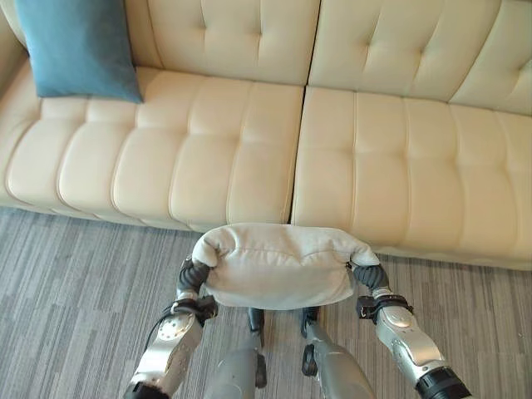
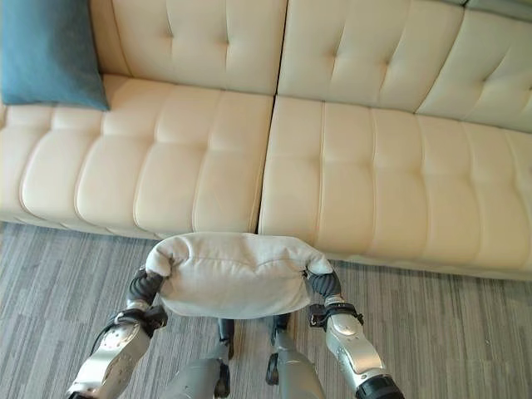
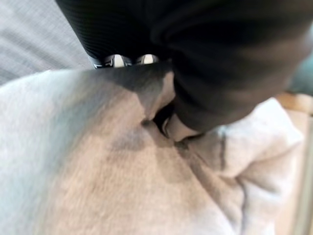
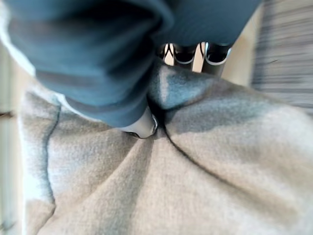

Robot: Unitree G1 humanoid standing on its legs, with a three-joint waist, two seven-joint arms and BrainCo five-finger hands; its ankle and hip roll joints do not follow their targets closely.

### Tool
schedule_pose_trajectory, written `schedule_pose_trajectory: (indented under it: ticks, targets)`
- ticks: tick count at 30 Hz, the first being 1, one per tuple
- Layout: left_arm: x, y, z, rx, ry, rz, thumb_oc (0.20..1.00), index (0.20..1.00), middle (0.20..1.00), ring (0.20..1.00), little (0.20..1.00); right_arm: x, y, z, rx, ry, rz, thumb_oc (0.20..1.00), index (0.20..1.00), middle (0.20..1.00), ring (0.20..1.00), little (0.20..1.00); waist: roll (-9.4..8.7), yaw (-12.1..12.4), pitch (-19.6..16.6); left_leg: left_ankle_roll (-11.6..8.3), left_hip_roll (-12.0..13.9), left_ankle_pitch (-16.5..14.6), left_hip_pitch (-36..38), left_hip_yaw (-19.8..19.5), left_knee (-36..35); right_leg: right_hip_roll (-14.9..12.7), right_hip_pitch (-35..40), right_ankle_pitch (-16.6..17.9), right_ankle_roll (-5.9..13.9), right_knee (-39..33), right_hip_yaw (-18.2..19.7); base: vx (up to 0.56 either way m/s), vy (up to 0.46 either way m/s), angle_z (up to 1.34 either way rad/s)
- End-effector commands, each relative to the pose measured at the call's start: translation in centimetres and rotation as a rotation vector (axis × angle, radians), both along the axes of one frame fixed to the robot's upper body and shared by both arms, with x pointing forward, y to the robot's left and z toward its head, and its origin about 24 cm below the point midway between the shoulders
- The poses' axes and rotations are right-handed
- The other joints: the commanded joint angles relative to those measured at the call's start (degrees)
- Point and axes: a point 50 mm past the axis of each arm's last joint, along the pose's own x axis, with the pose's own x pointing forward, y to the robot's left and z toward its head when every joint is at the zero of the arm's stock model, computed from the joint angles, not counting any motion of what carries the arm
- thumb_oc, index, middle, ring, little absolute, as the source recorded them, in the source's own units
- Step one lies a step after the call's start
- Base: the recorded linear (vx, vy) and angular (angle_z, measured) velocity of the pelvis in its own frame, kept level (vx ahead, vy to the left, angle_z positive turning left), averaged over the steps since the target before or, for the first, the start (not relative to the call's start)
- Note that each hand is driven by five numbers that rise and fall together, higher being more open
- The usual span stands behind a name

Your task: Pick up all the scattered cushions and arrange them neatly on the sofa.

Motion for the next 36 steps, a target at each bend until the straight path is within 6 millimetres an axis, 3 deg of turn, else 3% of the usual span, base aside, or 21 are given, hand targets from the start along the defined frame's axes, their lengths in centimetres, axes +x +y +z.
schedule_pose_trajectory:
  ticks: [1,9,11,12,13,14,15,16,18,19,20,22,23,25,26,27,30,33,34,35,36]
  targets:
    - [1.4,-0.2,5.3,0.040,-0.266,-0.069,0.200,0.200,0.200,0.200,0.200,0.8,-2.0,7.7,-0.154,-0.360,0.039,0.200,0.200,0.200,0.200,0.200,1.19,0.02,-4.19,-4.50,3.34,-3.36,2.49,-0.59,-0.43,-3.98,6.19,-7.65,6.72,-0.24,-0.68,0.10,-0.017,0.06]
    - [0.2,-0.6,7.7,0.091,-0.359,-0.080,0.200,0.200,0.200,0.200,0.200,-0.8,-1.0,10.4,-0.131,-0.485,0.077,0.200,0.200,0.200,0.200,0.200,1.42,0.35,-6.30,-3.23,2.98,-5.50,7.07,-0.92,-0.43,-4.09,11.14,-10.08,6.87,-0.24,-1.22,0.05,0.020,-0.02]
    - [0.8,-1.4,8.7,0.112,-0.412,-0.063,0.200,0.200,0.200,0.200,0.200,-0.5,-0.2,11.8,-0.091,-0.569,0.043,0.200,0.200,0.200,0.200,0.200,1.51,0.46,-6.31,-1.23,1.44,-6.40,7.71,-1.82,-0.43,-5.31,11.79,-9.94,7.48,1.19,-0.87,0.05,0.191,0.00]
    - [0.8,-1.4,8.7,0.112,-0.412,-0.063,0.200,0.200,0.200,0.200,0.200,-0.5,-0.3,11.8,-0.091,-0.569,0.043,0.200,0.200,0.200,0.200,0.200,1.49,0.45,-6.26,-1.19,1.39,-6.39,7.72,-1.84,-0.43,-5.39,11.69,-10.10,7.52,1.45,-0.87,0.05,0.342,0.07]
    - [1.1,-1.8,9.4,0.124,-0.448,-0.056,0.200,0.200,0.200,0.200,0.200,-0.6,-0.3,12.3,-0.108,-0.604,0.016,0.200,0.200,0.200,0.200,0.200,2.13,0.02,-5.21,0.17,0.42,-6.99,8.14,-2.68,0.08,-6.26,9.52,-10.96,7.53,9.03,0.54,0.01,0.182,0.10]
    - [1.2,-1.8,9.4,0.124,-0.448,-0.056,0.200,0.200,0.200,0.200,0.200,-0.6,-0.3,12.3,-0.109,-0.605,0.015,0.200,0.200,0.200,0.200,0.200,2.08,0.05,-5.17,0.22,0.34,-7.05,8.04,-2.67,0.21,-6.42,9.11,-11.34,7.57,9.80,0.65,0.00,0.362,0.18]
    - [1.4,-1.9,9.7,0.138,-0.464,-0.053,0.200,0.200,0.200,0.200,0.200,-0.8,-0.4,12.2,-0.113,-0.607,-0.003,0.200,0.200,0.200,0.200,0.200,2.65,-0.68,-3.64,1.81,-0.78,-7.89,8.66,-3.57,0.70,-7.64,4.82,-8.51,7.15,19.62,2.20,-0.02,0.187,0.14]
    - [1.4,-1.9,9.7,0.138,-0.465,-0.052,0.200,0.200,0.200,0.200,0.200,-0.7,-0.4,12.3,-0.114,-0.608,-0.003,0.200,0.200,0.200,0.200,0.200,2.51,-0.57,-3.68,1.89,-0.97,-7.87,8.51,-3.41,0.74,-7.87,4.18,-8.84,7.22,20.50,2.54,-0.04,0.285,0.13]
    - [1.5,-1.9,10.0,0.158,-0.477,-0.046,0.200,0.200,0.200,0.200,0.200,-0.7,-0.1,12.1,-0.118,-0.605,-0.007,0.200,0.200,0.200,0.200,0.200,2.77,-1.04,-0.99,3.46,-1.73,-8.57,9.49,-3.07,0.82,-9.30,-1.04,-4.03,6.82,30.25,3.35,-0.05,0.201,0.07]
    - [1.5,-2.0,10.0,0.166,-0.478,-0.043,0.200,0.200,0.200,0.200,0.200,-0.7,-0.1,12.0,-0.122,-0.600,-0.005,0.200,0.200,0.200,0.200,0.200,2.65,-1.03,0.01,3.69,-2.02,-8.71,9.42,-2.74,0.98,-8.96,-3.55,-4.45,6.58,34.25,4.71,-0.01,0.099,-0.13]
    - [1.8,-2.4,10.2,0.181,-0.484,-0.057,0.200,0.200,0.200,0.200,0.200,-0.8,-0.3,11.9,-0.130,-0.600,-0.017,0.200,0.200,0.200,0.200,0.200,2.25,-2.02,1.36,2.90,-1.35,-9.03,9.71,-2.79,1.20,-2.52,-8.20,-11.62,5.50,35.55,6.82,0.03,0.021,-0.31]
    - [1.9,-2.4,10.2,0.183,-0.488,-0.058,0.200,0.200,0.200,0.200,0.200,-0.7,-0.6,12.0,-0.141,-0.605,-0.024,0.200,0.200,0.200,0.200,0.200,1.97,-1.89,1.53,2.63,-1.35,-9.27,9.30,-2.12,1.33,-0.66,-9.93,-12.81,5.33,33.12,6.46,0.09,-0.031,-0.23]
    - [2.0,-2.4,10.3,0.194,-0.488,-0.059,0.200,0.200,0.200,0.200,0.200,-0.7,-0.7,12.0,-0.131,-0.605,-0.032,0.200,0.200,0.200,0.200,0.200,1.39,-1.59,1.69,2.25,-1.80,-9.93,9.67,-0.92,0.91,0.17,-10.66,-11.53,5.83,24.39,3.42,0.20,-0.054,-0.11]
    - [2.0,-2.3,10.1,0.210,-0.483,-0.058,0.200,0.200,0.200,0.200,0.200,-0.7,-1.0,12.1,-0.145,-0.610,-0.040,0.200,0.200,0.200,0.200,0.200,1.21,-1.88,1.72,1.45,-1.53,-10.92,11.61,-0.70,0.15,2.91,-10.47,-8.87,7.07,13.70,2.34,0.24,-0.079,-0.20]
    - [2.0,-2.3,10.1,0.211,-0.483,-0.058,0.200,0.200,0.200,0.200,0.200,-0.7,-1.0,12.1,-0.145,-0.610,-0.040,0.200,0.200,0.200,0.200,0.200,1.21,-1.81,1.70,1.44,-1.49,-10.84,11.56,-0.62,0.14,3.03,-10.23,-8.39,7.03,13.02,2.38,0.34,-0.137,-0.20]
    - [2.1,-2.2,10.1,0.238,-0.483,-0.060,0.200,0.200,0.200,0.200,0.200,-0.7,-1.2,11.9,-0.159,-0.597,-0.047,0.200,0.200,0.200,0.200,0.200,0.51,-1.97,1.26,0.67,-1.71,-11.84,13.23,-0.85,0.02,3.76,-9.78,-6.53,8.11,5.70,1.15,0.24,-0.097,-0.15]
    - [2.1,-2.2,10.0,0.251,-0.480,-0.069,0.200,0.200,0.200,0.200,0.200,-0.8,-1.6,11.4,-0.177,-0.572,-0.057,0.200,0.200,0.200,0.200,0.200,0.06,-2.26,0.23,-0.35,-1.63,-13.44,15.87,-1.29,-0.17,3.99,-7.82,-5.41,8.29,1.51,-1.10,0.47,-0.164,0.04]
    - [1.6,-2.2,9.7,0.236,-0.472,-0.069,0.200,0.200,0.200,0.200,0.200,-1.3,-2.0,10.5,-0.184,-0.527,-0.040,0.200,0.200,0.200,0.200,0.200,0.55,-2.55,-2.28,-1.70,-0.01,-15.10,18.22,-1.33,2.24,4.85,-3.58,-6.02,6.19,1.56,-2.60,0.48,-0.154,0.39]
    - [1.5,-2.4,9.6,0.221,-0.472,-0.079,0.200,0.200,0.200,0.200,0.200,-1.3,-2.1,10.4,-0.183,-0.519,-0.039,0.200,0.200,0.200,0.200,0.200,0.81,-2.80,-3.02,-2.29,0.64,-14.26,17.50,-1.61,5.92,5.30,-2.76,-6.51,5.36,2.25,-2.35,0.69,-0.245,0.30]
    - [1.4,-2.6,9.4,0.195,-0.469,-0.090,0.200,0.200,0.200,0.200,0.200,-1.4,-2.5,10.1,-0.186,-0.502,-0.034,0.200,0.200,0.200,0.200,0.200,2.07,-3.03,-3.61,-4.95,1.98,-9.60,15.76,-0.59,14.32,5.94,0.74,-8.64,3.84,2.23,-2.91,0.48,-0.182,0.06]
    - [1.4,-2.6,9.4,0.195,-0.469,-0.090,0.200,0.200,0.200,0.200,0.200,-1.4,-2.5,10.1,-0.186,-0.503,-0.035,0.200,0.200,0.200,0.200,0.200,1.95,-3.05,-3.65,-4.92,1.86,-9.60,15.48,-0.61,14.61,5.82,0.69,-8.45,3.81,2.04,-2.90,0.55,-0.237,0.21]
